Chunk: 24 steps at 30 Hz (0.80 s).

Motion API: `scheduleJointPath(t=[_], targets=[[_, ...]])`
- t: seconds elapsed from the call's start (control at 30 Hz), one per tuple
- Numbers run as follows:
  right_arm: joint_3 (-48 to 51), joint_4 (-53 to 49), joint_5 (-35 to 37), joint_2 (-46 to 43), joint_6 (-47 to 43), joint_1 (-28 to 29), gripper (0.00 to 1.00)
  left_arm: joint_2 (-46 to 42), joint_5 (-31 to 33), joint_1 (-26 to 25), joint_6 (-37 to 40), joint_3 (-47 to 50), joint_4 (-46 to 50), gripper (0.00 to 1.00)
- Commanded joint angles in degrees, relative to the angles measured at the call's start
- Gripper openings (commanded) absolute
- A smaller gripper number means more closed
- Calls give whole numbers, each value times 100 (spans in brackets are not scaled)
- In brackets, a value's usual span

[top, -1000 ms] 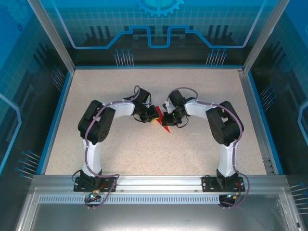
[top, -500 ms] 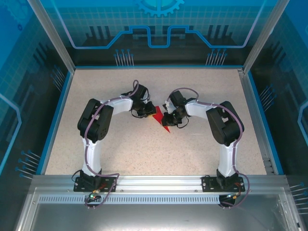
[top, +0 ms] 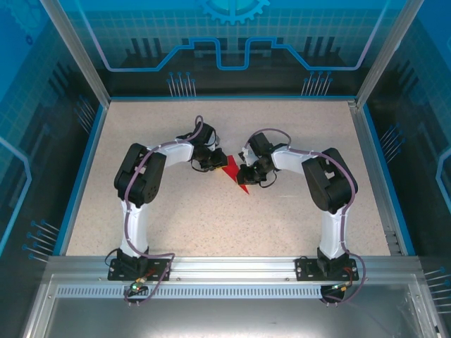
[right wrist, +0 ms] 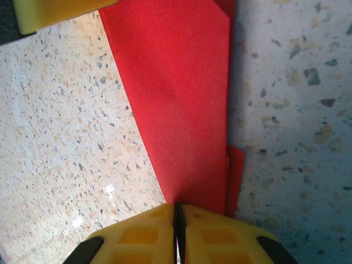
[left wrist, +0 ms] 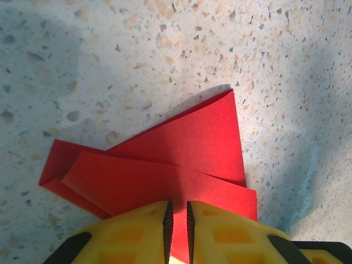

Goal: Fold a paper plane with a square sheet of paper (pick it up from the middle)
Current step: Fold the wing for the fifth time at the center of the table.

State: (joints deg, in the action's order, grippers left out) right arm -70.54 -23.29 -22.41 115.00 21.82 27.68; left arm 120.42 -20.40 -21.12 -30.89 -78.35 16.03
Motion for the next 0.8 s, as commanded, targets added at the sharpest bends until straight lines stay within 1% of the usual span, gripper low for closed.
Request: scheduleJointPath(t=[0.0,0.27,0.33,0.5,0.77], targets=[[313,-653,572,383,-66,-70,11,172,219,74,142,-127,157,19],[331,-718,606,442,-74,-79,11,215,466,133,189,-186,288,18],[313,-811,706,491,-73,-80,11,237,510,169,228,-249,354,18],[302,-979,867,575,-82,-78,11,275,570,322,264,-330,426,19],[331,-976,888,607,-82,-81,11,283,780,574,257,-352,485,19]])
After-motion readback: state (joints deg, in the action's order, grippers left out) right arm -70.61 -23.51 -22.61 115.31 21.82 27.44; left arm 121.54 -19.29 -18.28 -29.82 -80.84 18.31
